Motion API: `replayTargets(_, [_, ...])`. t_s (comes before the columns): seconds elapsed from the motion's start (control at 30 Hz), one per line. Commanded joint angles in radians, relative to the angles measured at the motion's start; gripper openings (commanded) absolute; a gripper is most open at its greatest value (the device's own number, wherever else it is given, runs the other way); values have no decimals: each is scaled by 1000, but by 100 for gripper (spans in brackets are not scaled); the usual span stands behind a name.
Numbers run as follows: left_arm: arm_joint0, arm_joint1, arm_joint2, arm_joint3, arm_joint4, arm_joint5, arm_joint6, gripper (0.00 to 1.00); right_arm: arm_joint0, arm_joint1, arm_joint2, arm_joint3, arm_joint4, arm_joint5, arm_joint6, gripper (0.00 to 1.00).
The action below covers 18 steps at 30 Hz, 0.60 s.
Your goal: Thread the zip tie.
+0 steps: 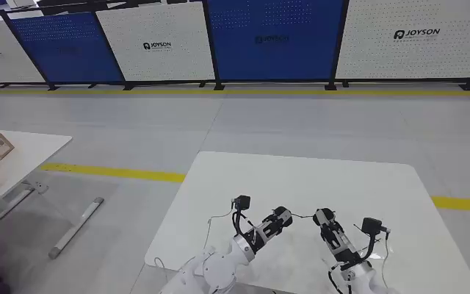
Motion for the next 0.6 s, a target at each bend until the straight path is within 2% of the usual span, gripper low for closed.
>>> replayTargets(0.0, [1, 0, 4, 0, 14, 3, 2, 4, -1, -1, 0, -2, -5, 2, 1, 0])
replayTargets(0.03, [1, 0, 5, -1, 22, 4, 3, 12, -2, -2, -1, -3, -8, 3, 1, 0])
replayTargets(0.07, [2, 0, 6, -1, 23, 4, 5, 12, -2, -2, -1, -3, -9, 4, 2, 0])
replayTargets(0.2, [2, -1, 7, -2, 24, 3, 5, 1, 2, -5, -6, 1, -16, 11, 13, 0])
replayTargets(0.33, [2, -1, 7, -1, 25, 1, 3, 11, 3, -8, -5, 2, -18, 14, 13, 0])
replayTargets(0.57, [-1, -2, 22, 3, 63, 16, -5, 19, -3, -10, 1, -4, -30, 15, 8, 0])
